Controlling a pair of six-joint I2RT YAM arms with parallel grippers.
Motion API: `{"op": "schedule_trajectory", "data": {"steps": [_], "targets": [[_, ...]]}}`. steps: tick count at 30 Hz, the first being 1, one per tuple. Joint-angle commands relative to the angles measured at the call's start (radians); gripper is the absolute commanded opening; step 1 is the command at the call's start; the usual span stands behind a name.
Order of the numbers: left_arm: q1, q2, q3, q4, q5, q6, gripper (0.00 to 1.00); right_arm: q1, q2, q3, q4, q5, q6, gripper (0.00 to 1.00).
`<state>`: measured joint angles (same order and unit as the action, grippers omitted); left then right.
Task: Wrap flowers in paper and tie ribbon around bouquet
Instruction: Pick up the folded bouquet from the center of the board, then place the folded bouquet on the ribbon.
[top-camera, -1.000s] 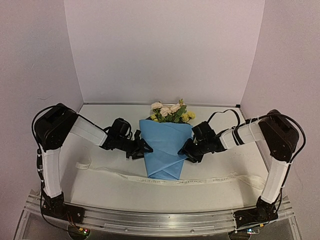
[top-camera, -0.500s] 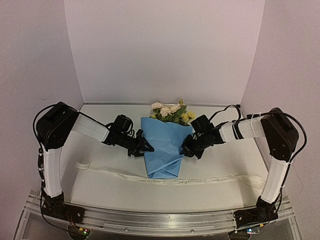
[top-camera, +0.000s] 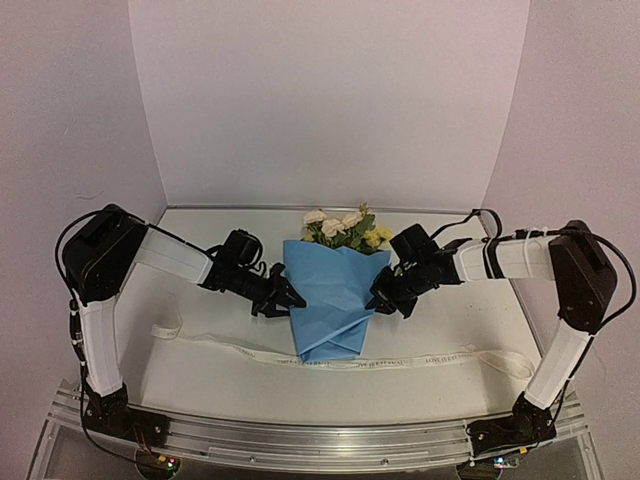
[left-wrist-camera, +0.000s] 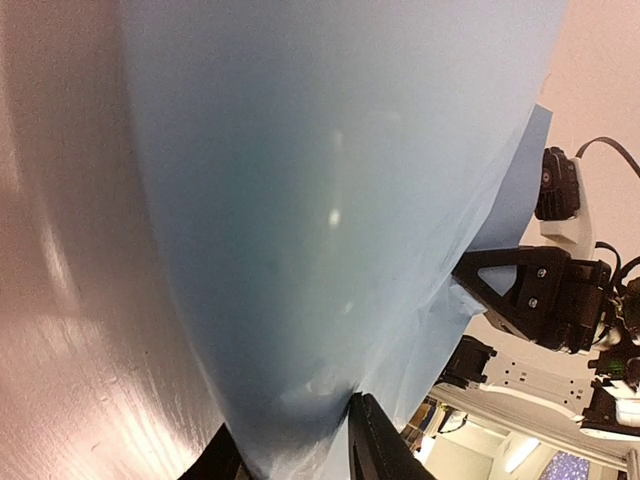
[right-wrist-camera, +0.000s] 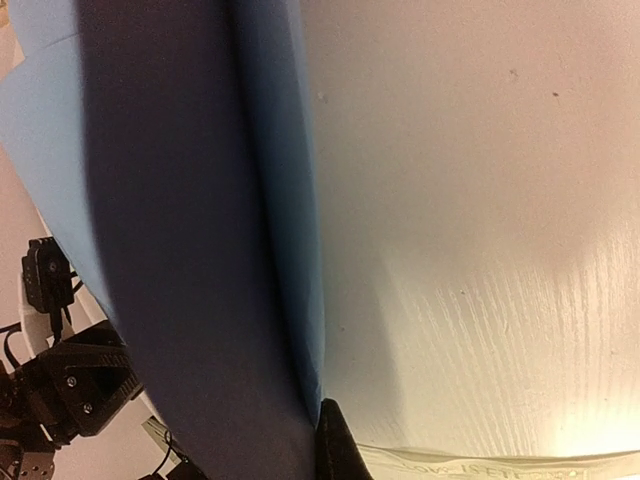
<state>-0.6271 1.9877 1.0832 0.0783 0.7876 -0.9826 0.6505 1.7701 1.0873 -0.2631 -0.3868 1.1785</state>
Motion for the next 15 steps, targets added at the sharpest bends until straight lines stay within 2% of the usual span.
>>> {"op": "schedule_trajectory", "data": {"steps": [1, 7, 9, 15], "targets": [[-0.017, -0.064, -0.043, 0.020, 0.015, -0.025, 0.30, 0.030, -0.056, -0.052, -0.033, 0.017, 0.013, 0.00], [-0.025, -0.095, -0.119, 0.067, -0.013, -0.055, 0.31, 0.091, -0.080, -0.127, -0.008, 0.086, 0.046, 0.00], [-0.026, -0.112, -0.136, 0.071, -0.032, -0.060, 0.34, 0.102, -0.091, -0.146, -0.002, 0.107, 0.049, 0.03], [-0.020, -0.226, -0.145, -0.011, -0.168, -0.045, 0.53, 0.104, -0.165, -0.144, -0.052, 0.170, 0.004, 0.49]]}}
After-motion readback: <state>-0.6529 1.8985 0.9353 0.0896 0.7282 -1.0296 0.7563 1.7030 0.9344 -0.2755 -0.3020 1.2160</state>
